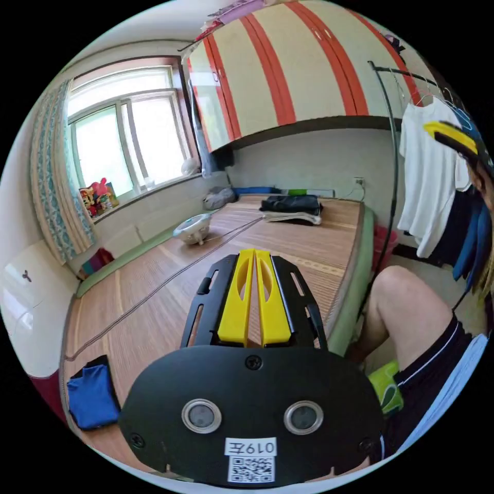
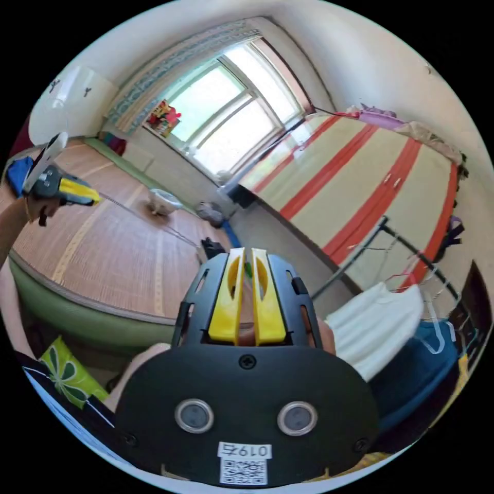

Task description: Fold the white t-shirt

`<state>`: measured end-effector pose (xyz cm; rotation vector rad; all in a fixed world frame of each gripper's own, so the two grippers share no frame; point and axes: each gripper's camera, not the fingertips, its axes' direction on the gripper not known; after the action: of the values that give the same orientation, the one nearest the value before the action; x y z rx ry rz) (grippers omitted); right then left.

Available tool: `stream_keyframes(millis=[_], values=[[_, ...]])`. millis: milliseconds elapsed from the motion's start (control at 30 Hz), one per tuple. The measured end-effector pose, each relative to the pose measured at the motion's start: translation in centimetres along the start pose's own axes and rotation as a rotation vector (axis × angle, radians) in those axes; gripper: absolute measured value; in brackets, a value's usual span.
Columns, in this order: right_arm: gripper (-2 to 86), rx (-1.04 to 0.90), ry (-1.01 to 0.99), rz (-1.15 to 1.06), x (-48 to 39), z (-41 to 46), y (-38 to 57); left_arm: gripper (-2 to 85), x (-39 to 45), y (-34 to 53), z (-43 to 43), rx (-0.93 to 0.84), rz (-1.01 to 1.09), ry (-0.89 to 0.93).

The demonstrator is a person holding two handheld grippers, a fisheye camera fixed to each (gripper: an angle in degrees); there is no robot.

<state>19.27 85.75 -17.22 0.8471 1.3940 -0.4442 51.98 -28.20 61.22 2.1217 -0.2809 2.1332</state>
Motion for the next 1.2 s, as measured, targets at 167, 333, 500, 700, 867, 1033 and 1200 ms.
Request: stream_keyframes(millis=[167, 333, 500, 700, 867, 1033, 1200], values=[[6.1, -0.11, 0.28, -0.007, 11.7, -2.9, -4.4, 0.7, 9.1, 2.0, 6.6, -0.122, 0.206, 0.115], [7.5, -0.379, 0.605, 0.016, 25.2, 1.3, -8.2, 0.8, 12.0, 7.0, 11.1, -0.238, 0.252, 0.146], [10.3, -0.77, 0.57, 0.254, 37.3, 9.5, -7.4, 0.7, 9.4, 7.3, 14.0, -0.257, 0.063, 0.129], [11.4, -1.045, 0.555, 0.355, 41.6, 15.3, -4.1, 0.6, 8.6, 7.6, 15.5, -0.26, 0.026, 0.068], [3.0, -1.133, 0.687, 0.322, 43.1, 16.8, -2.9, 0.5, 8.8, 8.3, 16.4, -0.282, 0.006, 0.074], [-0.7, -1.05, 0.637, 0.373, 44.6, 14.9, -4.1, 0.5, 9.0, 8.7, 16.8, -0.293, -0.009, 0.091], [-0.9, -0.94, 0.648, 0.358, 45.6, 9.6, -7.3, 0.7, 9.2, 9.2, 16.2, -0.301, -0.001, 0.109]])
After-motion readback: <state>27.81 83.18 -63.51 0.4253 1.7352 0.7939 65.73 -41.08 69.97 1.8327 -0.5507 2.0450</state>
